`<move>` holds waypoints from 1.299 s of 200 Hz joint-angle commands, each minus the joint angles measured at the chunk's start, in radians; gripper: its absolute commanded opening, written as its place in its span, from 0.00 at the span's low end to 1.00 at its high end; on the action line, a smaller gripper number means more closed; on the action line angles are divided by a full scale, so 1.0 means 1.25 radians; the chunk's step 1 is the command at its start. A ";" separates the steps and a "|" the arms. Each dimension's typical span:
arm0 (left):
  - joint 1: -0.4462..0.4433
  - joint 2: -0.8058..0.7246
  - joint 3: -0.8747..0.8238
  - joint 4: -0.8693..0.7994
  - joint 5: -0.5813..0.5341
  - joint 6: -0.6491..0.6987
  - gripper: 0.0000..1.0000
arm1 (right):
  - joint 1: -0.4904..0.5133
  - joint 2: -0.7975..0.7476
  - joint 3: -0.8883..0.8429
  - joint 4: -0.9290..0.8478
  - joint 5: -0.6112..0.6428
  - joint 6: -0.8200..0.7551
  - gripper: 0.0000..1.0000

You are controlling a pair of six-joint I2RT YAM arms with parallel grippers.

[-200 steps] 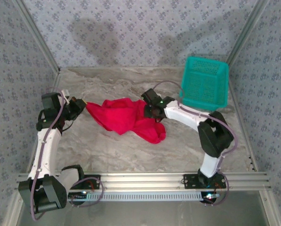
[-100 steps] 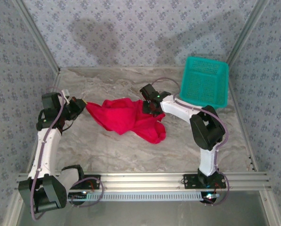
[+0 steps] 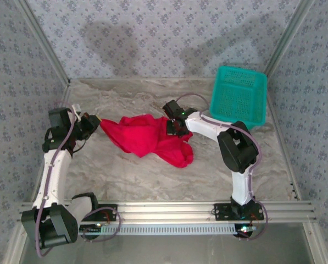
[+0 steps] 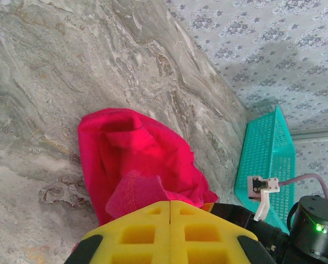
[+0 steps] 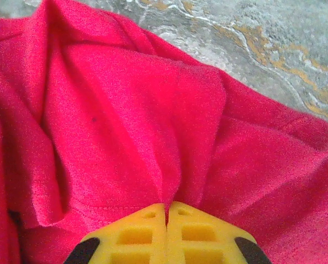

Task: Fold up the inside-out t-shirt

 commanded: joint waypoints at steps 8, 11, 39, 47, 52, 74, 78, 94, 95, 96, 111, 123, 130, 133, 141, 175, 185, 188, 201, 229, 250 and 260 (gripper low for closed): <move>0.001 -0.008 0.038 -0.014 -0.010 0.018 0.00 | -0.010 -0.067 0.041 -0.075 0.027 -0.017 0.00; 0.001 -0.007 0.047 -0.017 -0.012 0.019 0.00 | -0.012 -0.077 0.051 -0.087 0.037 -0.021 0.00; 0.030 0.020 0.175 -0.049 -0.010 0.016 0.00 | -0.030 -0.201 0.175 -0.169 0.123 -0.092 0.00; 0.045 0.031 0.230 -0.062 -0.006 0.017 0.00 | -0.036 -0.246 0.215 -0.181 0.145 -0.112 0.00; 0.057 0.038 0.267 -0.071 -0.002 0.018 0.00 | -0.041 -0.275 0.238 -0.184 0.155 -0.126 0.00; 0.129 0.070 0.449 -0.119 0.008 0.015 0.00 | -0.048 -0.401 0.321 -0.158 0.190 -0.196 0.00; 0.141 0.074 0.478 -0.122 0.009 0.010 0.00 | -0.050 -0.422 0.333 -0.147 0.199 -0.208 0.00; 0.175 0.085 0.573 -0.123 0.013 -0.011 0.00 | -0.050 -0.489 0.382 -0.140 0.210 -0.225 0.00; 0.176 0.085 0.579 -0.123 0.013 -0.013 0.00 | -0.051 -0.493 0.385 -0.140 0.210 -0.226 0.00; 0.178 0.086 0.583 -0.124 0.011 -0.014 0.00 | -0.051 -0.496 0.388 -0.140 0.210 -0.226 0.00; 0.191 0.090 0.644 -0.121 0.009 -0.034 0.00 | -0.049 -0.545 0.421 -0.145 0.209 -0.231 0.00; 0.197 0.092 0.686 -0.122 0.009 -0.045 0.00 | -0.048 -0.582 0.435 -0.149 0.203 -0.234 0.00; 0.202 0.093 0.711 -0.128 0.010 -0.049 0.00 | -0.048 -0.602 0.443 -0.151 0.201 -0.236 0.00; 0.203 0.094 0.722 -0.131 0.010 -0.051 0.00 | -0.048 -0.610 0.448 -0.154 0.201 -0.236 0.00; 0.208 0.092 0.752 -0.139 0.010 -0.052 0.00 | -0.047 -0.632 0.460 -0.161 0.202 -0.240 0.00; 0.217 0.087 0.904 -0.203 -0.008 -0.034 0.00 | -0.048 -0.725 0.492 -0.169 0.209 -0.247 0.00; 0.217 0.087 0.948 -0.224 -0.014 -0.025 0.00 | -0.047 -0.745 0.503 -0.171 0.205 -0.246 0.00; 0.217 0.087 0.962 -0.230 -0.016 -0.021 0.00 | -0.047 -0.749 0.506 -0.173 0.204 -0.245 0.00; 0.217 0.089 1.016 -0.260 -0.027 -0.007 0.00 | -0.046 -0.765 0.527 -0.179 0.199 -0.248 0.00; 0.217 0.085 1.077 -0.287 -0.051 0.016 0.00 | -0.047 -0.766 0.559 -0.189 0.215 -0.282 0.00; 0.217 0.087 1.028 -0.267 -0.038 0.011 0.00 | -0.046 -0.739 0.555 -0.194 0.234 -0.305 0.00; 0.217 0.090 0.982 -0.240 -0.015 -0.001 0.00 | -0.046 -0.719 0.543 -0.184 0.251 -0.322 0.00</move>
